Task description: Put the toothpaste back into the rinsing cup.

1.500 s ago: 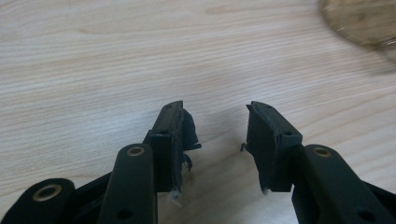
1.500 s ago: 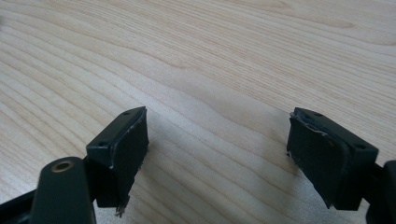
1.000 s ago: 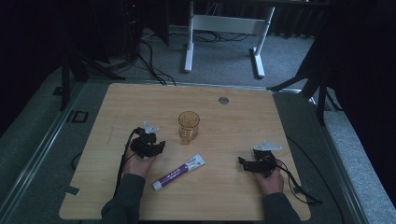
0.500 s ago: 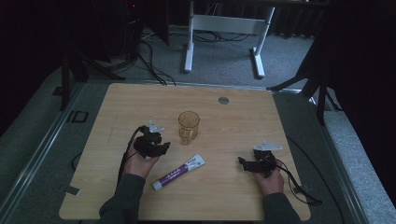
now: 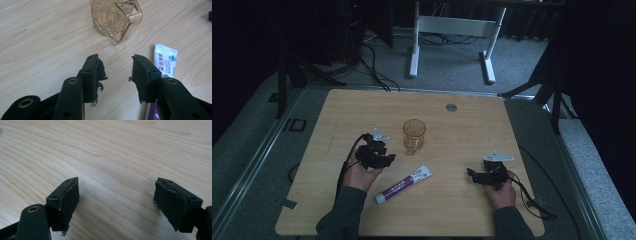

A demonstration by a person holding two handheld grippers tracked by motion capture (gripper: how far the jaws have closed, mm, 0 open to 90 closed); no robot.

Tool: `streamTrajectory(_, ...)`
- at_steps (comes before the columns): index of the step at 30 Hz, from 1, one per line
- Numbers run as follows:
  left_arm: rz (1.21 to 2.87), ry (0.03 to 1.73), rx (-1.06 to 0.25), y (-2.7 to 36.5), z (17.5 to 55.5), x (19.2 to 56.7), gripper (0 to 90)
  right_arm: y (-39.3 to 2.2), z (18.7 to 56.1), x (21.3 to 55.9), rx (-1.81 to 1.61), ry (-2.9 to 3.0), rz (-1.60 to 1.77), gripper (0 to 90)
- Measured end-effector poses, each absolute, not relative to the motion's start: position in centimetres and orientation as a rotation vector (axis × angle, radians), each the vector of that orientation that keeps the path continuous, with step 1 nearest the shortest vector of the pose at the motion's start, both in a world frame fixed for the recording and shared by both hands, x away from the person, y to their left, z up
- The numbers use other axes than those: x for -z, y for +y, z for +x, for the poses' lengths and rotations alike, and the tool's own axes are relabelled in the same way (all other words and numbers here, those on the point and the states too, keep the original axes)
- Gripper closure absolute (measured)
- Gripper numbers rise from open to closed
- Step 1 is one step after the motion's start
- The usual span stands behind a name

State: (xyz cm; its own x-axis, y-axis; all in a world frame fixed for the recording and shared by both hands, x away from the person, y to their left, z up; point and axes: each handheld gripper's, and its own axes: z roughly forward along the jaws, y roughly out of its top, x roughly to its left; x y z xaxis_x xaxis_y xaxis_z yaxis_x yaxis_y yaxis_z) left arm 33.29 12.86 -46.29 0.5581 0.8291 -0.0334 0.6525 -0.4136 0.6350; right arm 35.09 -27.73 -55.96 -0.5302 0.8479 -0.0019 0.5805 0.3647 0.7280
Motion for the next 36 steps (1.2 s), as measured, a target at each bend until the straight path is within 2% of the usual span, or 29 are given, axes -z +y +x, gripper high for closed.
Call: streamTrajectory(36,2.368,1.113,-0.322,10.5,32.5,45.5,61.4,-27.7,35.1,56.0,-0.972,2.254,1.248,20.5)
